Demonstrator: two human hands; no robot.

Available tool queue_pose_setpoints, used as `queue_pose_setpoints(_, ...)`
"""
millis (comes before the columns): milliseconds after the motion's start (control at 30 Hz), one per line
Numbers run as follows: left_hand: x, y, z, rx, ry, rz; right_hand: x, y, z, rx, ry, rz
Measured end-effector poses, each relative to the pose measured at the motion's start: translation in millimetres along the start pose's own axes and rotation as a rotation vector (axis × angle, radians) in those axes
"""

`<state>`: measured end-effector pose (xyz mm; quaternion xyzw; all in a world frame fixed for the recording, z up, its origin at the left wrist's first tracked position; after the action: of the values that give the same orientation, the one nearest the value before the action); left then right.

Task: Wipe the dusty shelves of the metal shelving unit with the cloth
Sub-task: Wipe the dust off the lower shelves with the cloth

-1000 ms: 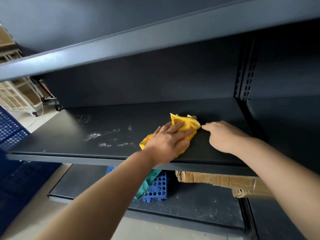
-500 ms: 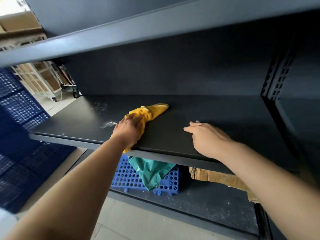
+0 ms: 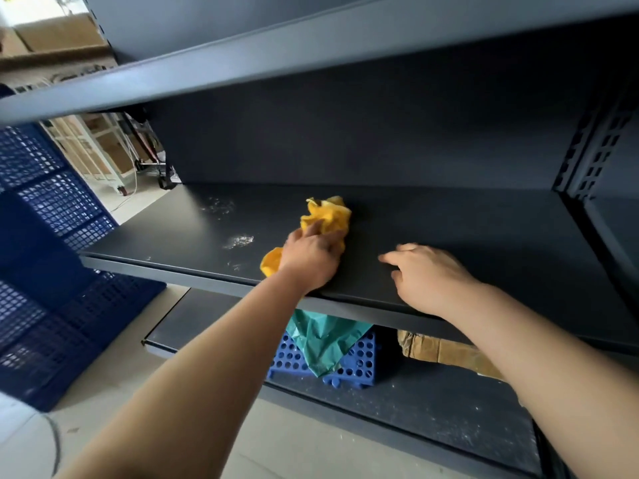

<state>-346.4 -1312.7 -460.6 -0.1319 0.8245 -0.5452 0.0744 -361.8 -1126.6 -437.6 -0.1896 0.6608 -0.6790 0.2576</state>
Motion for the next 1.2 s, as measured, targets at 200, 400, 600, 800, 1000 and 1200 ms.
queue_pose_setpoints(200,-6,-5,10,0.030,0.024,-0.016,2,0,7,-0.002,0.095,0.014)
queue_pose_setpoints(400,-21,-42,88,0.039,-0.147,-0.090,4,-9,23,-0.085,0.256,0.030)
queue_pose_setpoints(600,-6,-53,114,0.060,-0.238,-0.106,30,-15,69,-0.162,0.088,-0.045)
queue_pose_setpoints(800,13,-54,114,0.050,-0.259,-0.057,56,-5,95,-0.113,-0.126,-0.070)
queue_pose_setpoints(1000,20,-57,119,0.049,-0.289,-0.014,84,-6,112,-0.122,-0.239,-0.011)
queue_pose_setpoints(1200,24,-60,134,0.001,-0.358,-0.080,112,-15,124,-0.115,-0.348,0.066)
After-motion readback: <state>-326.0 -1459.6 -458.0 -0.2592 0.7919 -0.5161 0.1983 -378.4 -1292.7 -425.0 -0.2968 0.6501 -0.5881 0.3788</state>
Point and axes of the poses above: each hand's wrist, its own x-axis towards the middle knuckle, its own y-axis out of the palm, z = x × y, the point moved 4 cm from there along x, towards the middle knuckle, and after that the axes turned 12 degrees about -x, right-handed, at the moved point
